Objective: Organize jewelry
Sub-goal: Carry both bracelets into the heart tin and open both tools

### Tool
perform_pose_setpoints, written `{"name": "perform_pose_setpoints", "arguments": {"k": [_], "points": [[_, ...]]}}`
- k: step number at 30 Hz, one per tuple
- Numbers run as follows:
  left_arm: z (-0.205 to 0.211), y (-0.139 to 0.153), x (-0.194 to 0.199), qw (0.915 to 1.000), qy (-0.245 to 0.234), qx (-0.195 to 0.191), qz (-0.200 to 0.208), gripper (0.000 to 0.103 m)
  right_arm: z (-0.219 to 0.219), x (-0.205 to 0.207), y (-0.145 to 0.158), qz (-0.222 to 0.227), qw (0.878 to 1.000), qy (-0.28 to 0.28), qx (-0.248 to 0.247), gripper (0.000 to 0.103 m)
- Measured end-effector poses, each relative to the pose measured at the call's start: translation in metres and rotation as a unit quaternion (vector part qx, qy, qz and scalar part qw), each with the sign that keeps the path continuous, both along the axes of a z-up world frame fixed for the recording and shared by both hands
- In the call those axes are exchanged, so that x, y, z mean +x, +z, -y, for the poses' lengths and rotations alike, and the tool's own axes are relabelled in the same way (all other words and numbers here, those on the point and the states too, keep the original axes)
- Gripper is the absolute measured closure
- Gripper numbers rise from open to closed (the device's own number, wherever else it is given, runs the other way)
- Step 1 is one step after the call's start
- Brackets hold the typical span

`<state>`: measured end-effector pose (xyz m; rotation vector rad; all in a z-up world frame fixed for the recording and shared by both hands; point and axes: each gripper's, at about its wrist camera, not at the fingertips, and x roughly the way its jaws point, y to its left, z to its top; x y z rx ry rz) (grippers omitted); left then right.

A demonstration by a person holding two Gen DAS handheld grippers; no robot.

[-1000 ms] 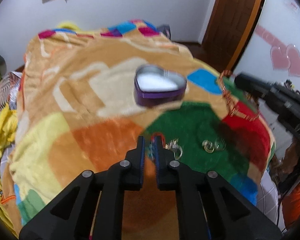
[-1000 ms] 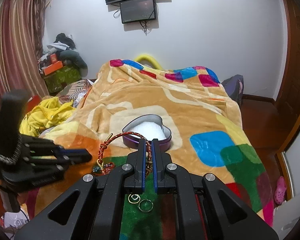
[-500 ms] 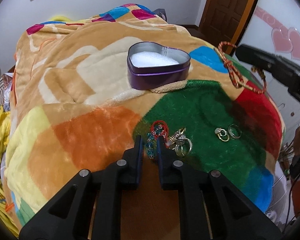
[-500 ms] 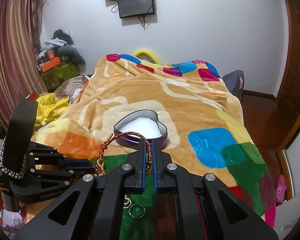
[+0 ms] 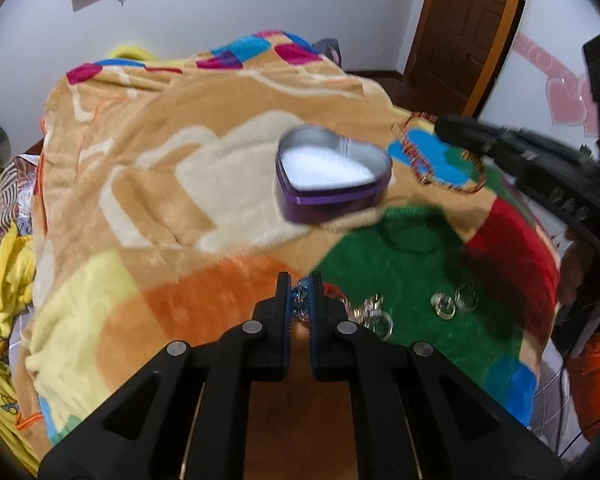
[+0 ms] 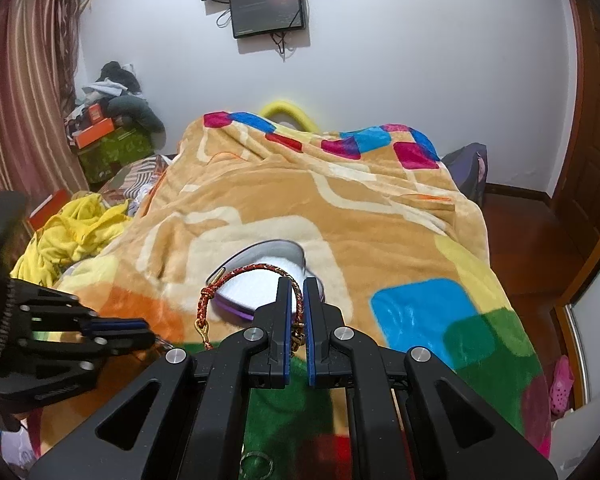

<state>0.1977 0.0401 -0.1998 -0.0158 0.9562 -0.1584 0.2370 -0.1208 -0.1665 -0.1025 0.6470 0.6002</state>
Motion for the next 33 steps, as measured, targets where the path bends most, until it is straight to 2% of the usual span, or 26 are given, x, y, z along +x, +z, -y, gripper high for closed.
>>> {"name": "perform_pose_setpoints", "arguments": {"k": [10, 20, 26, 33], "points": [[-0.012, 0.045, 0.024, 0.9976, 0.014, -0.024, 0.064, 0.097, -0.010, 0.028, -0.004, -0.005, 1.000, -0.005, -0.005, 0.098], [-0.006, 0.080, 0.054, 0.9922, 0.008, -0.041, 0.118, 0.097, -0.020, 0.046, -0.003, -0.011, 1.000, -0.008, 0.003, 0.098], [-0.002, 0.077, 0.070, 0.9913, 0.003, -0.052, 0.121, 0.097, -0.028, 0.055, -0.010, -0.021, 1.000, -0.007, -0.011, 0.098], [-0.001, 0.042, 0.090, 0.9956, 0.002, -0.056, 0.076, 0.097, -0.035, 0.060, -0.027, -0.046, 0.998, 0.009, -0.036, 0.098]]}}
